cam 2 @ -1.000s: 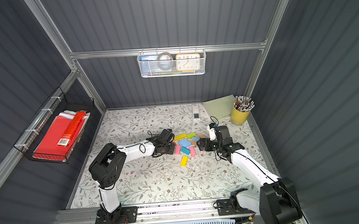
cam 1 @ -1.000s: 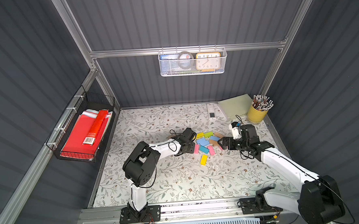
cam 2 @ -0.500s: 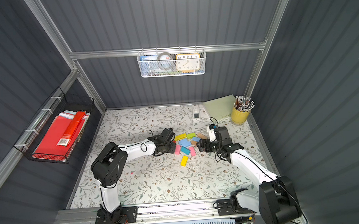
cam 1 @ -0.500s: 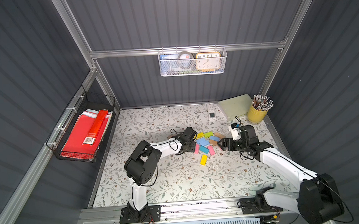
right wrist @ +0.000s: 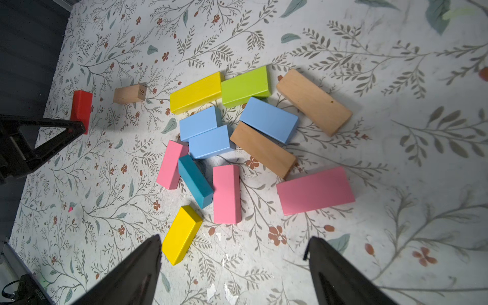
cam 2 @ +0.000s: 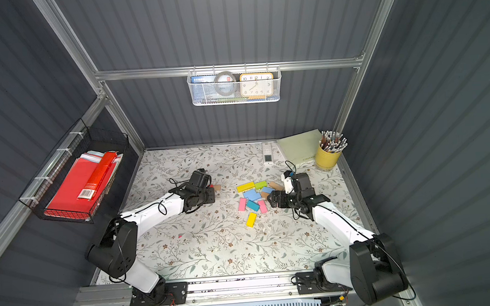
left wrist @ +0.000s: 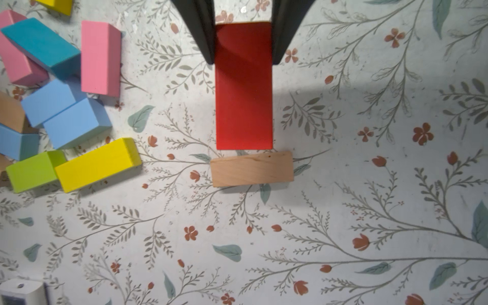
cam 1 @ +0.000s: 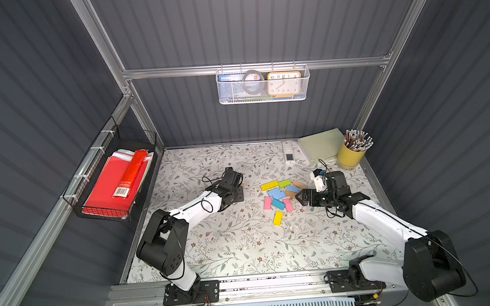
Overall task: Assemble the number 8 with building blocks
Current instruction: Assemble the building block at the center of the board.
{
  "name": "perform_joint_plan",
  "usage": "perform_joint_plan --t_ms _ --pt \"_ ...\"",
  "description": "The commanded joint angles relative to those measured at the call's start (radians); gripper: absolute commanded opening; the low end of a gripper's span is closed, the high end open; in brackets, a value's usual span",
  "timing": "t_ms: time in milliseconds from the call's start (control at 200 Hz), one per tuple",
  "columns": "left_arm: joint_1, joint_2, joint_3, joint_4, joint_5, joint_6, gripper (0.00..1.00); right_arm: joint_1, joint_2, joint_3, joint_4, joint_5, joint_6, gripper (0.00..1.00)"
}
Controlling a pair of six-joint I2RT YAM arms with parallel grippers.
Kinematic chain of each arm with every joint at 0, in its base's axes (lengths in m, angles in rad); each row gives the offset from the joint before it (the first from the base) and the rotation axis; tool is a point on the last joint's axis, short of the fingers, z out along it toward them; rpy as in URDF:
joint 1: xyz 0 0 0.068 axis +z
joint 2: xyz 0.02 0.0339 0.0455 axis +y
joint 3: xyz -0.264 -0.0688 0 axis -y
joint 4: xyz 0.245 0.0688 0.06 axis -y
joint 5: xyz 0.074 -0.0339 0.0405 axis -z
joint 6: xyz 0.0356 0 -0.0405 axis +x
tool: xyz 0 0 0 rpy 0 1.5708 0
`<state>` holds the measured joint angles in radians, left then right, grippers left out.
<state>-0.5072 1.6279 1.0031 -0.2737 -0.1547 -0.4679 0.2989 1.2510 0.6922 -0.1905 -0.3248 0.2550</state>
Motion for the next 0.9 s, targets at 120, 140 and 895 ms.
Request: perform_joint_plan --t_ms 120,140,895 --pt "0.024 0.017 -0.041 -0.026 0.007 0.014 0.10 0.000 -0.011 0.027 -0.011 -0.008 0.003 0.91" --pt "0.026 0.018 -0.044 -0.022 0.009 0.016 0.10 0.000 -0.012 0.025 -0.012 -0.008 0.003 0.91" --pt "0.081 0.177 0.002 0.030 0.061 0.091 0.14 0.000 -0.026 0.004 -0.017 0.006 -0.003 0.91"
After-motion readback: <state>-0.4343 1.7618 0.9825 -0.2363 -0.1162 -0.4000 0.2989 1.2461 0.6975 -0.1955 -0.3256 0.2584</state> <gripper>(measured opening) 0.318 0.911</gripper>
